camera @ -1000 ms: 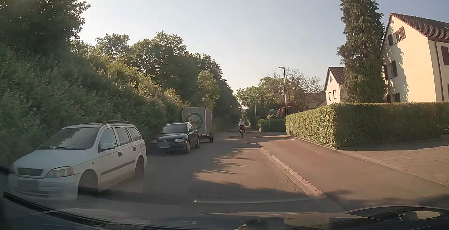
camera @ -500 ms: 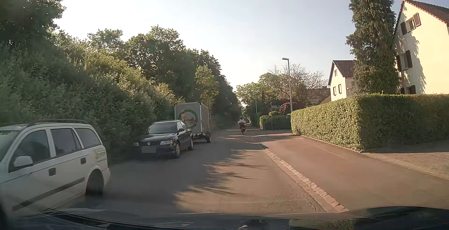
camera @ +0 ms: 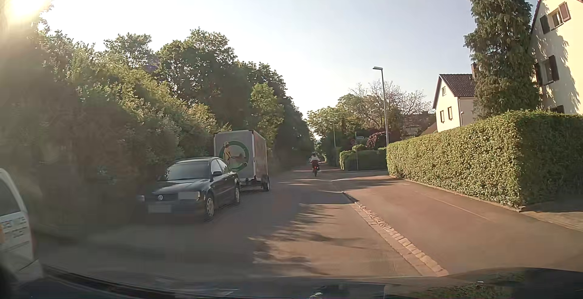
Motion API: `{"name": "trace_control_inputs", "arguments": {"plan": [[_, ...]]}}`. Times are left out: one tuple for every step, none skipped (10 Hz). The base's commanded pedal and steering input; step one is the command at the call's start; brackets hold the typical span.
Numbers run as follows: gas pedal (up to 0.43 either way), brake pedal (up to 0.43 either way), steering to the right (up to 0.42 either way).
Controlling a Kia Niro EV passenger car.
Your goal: Follow the waypoints while adhering to traffic rules and regulations
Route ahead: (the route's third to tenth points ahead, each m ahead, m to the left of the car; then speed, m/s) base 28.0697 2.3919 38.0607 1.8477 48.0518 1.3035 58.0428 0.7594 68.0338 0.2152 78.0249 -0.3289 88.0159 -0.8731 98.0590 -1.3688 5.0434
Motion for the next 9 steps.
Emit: {"name": "trace_control_inputs", "arguments": {"plan": [[0.028, 0.0, -0.006], [0.028, 0.0, -0.005], [0.028, 0.0, -0.005], [0.028, 0.0, -0.005], [0.028, 0.0, -0.005], [0.028, 0.0, -0.004], [0.028, 0.0, -0.005], [0.028, 0.0, -0.005], [0.028, 0.0, -0.005]]}}
